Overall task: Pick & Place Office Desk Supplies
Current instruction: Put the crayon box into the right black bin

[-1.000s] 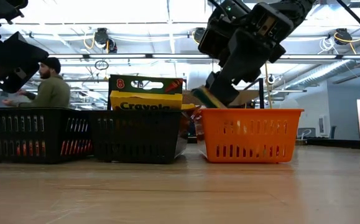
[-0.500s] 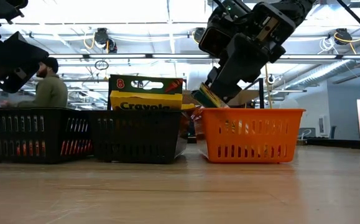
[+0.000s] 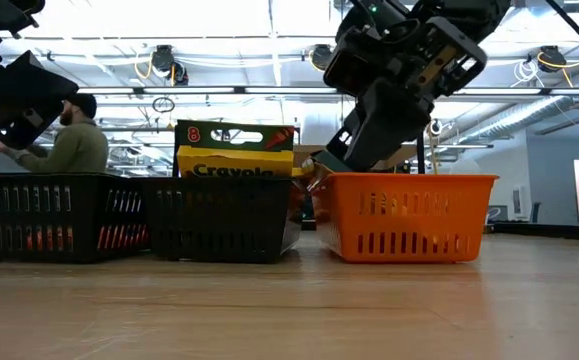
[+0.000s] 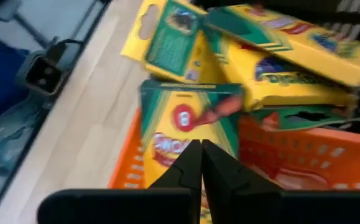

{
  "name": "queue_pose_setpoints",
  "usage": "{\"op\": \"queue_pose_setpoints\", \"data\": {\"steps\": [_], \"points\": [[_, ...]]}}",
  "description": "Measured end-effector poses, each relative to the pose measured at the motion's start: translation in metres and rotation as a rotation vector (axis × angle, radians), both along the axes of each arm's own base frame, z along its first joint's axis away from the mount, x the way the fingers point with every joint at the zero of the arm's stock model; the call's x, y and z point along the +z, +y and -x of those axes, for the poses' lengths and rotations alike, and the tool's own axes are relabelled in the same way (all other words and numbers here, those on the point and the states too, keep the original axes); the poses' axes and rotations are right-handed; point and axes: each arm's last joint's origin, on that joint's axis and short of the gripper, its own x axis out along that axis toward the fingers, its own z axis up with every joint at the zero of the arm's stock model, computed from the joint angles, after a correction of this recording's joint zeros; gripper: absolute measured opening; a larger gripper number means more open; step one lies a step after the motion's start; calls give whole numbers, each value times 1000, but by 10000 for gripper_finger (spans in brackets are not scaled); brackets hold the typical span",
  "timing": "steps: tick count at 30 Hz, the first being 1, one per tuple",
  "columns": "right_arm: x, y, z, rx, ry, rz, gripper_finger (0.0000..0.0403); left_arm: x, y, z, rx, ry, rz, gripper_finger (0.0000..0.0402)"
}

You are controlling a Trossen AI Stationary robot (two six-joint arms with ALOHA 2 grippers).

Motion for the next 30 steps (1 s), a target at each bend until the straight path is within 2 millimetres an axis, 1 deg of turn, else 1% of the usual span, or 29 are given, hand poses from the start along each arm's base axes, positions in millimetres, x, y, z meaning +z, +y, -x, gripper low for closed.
{"op": "queue_pose_setpoints", "data": {"steps": [3, 6, 9, 12, 17, 20, 23, 26, 30], "points": [[1, -2, -2, -41, -26, 23, 4, 0, 0, 0, 0, 0, 1, 230], [3, -6, -4, -39, -42, 1, 5, 0, 0, 0, 1, 0, 1, 230], [3, -10, -4, -52, -39, 1, 19, 0, 0, 0, 1, 0, 1, 230], [1, -16, -2, -71, -12, 1, 50, 0, 0, 0, 1, 1, 1, 230], [-1, -26, 1, -95, 28, -6, 126, 0, 0, 0, 1, 1, 1, 230], [-2, -29, 2, -76, 42, -53, 173, 0, 0, 0, 1, 1, 1, 230], [-1, -29, 2, -66, 49, -91, 210, 0, 0, 0, 1, 0, 1, 230], [-1, -28, 2, -77, 44, -73, 230, 0, 0, 0, 1, 0, 1, 230], [-1, -22, 0, -91, 32, -38, 233, 0, 0, 0, 1, 0, 1, 230]]}}
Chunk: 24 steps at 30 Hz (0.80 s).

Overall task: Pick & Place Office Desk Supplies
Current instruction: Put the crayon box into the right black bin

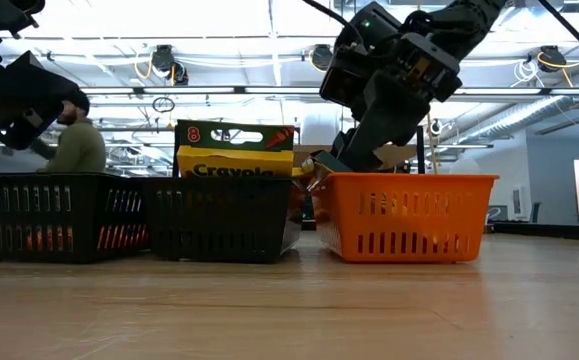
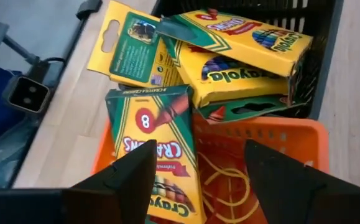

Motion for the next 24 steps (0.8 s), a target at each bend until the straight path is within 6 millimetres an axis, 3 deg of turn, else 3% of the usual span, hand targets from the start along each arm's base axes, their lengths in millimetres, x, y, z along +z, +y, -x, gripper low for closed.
{"op": "queue_pose_setpoints", "data": {"steps": [8, 18, 24], "points": [[0, 7, -3, 8, -18, -8, 214, 0, 0, 0, 0, 0, 1, 230], [-45, 12, -19, 49, 40, -84, 221, 1, 0, 0, 0, -9, 11, 230], [-41, 11, -21, 77, 0, -147, 205, 1, 0, 0, 1, -10, 16, 230]]}}
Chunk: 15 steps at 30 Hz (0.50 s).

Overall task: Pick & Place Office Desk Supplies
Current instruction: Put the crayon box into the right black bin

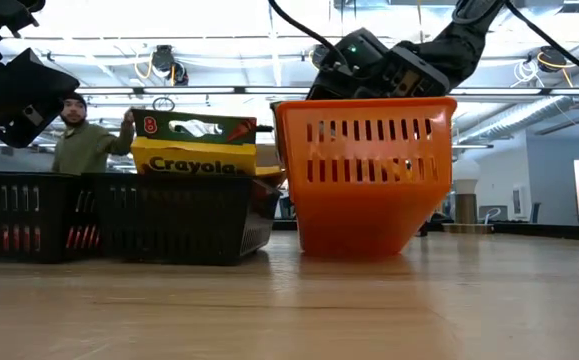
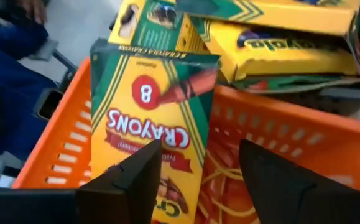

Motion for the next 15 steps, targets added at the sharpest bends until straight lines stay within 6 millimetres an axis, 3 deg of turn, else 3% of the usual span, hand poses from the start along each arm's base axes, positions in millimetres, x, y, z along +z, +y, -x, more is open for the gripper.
{"op": "queue_pose_setpoints", "data": {"steps": [5, 11, 15], "points": [[8, 0, 2, -5, -17, 14, 156, 0, 0, 0, -1, -3, -1, 230], [9, 0, 2, 9, -40, 32, 22, 0, 0, 0, -1, -3, -1, 230], [9, 0, 2, -2, -45, 50, 4, 0, 0, 0, -1, -4, -1, 230]]}}
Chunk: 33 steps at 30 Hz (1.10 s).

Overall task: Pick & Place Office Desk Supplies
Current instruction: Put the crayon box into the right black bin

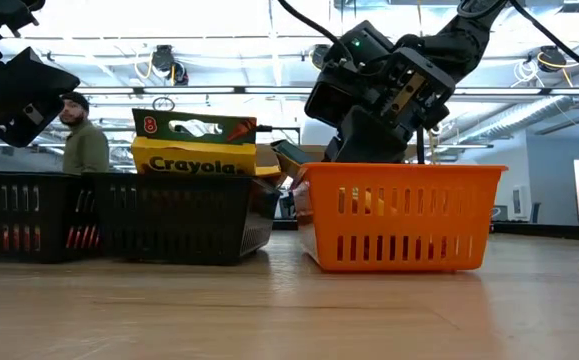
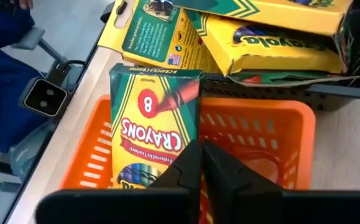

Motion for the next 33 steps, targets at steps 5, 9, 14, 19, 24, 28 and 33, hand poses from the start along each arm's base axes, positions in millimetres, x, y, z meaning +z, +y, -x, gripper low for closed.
{"op": "queue_pose_setpoints", "data": {"steps": [5, 9, 14, 19, 24, 28, 33], "points": [[0, 0, 0, 1, 4, -10, 1, 0, 0, 0, 0, 0, 0, 230], [1, 0, 0, -4, 26, -53, 9, 0, 0, 0, 0, -1, 1, 230], [1, 0, 0, 1, 32, -67, 45, 0, 0, 0, 0, -1, 1, 230], [2, -4, 0, -2, 30, -77, 106, 0, 0, 0, 0, -1, -1, 230], [2, -9, 0, 0, 30, -95, 162, 0, 0, 0, 0, 0, -2, 230], [2, -5, 0, 7, 30, -94, 190, 0, 0, 0, 0, 0, -3, 230], [3, -3, -1, -5, 13, -71, 198, 0, 0, 0, -4, -3, -18, 230]]}}
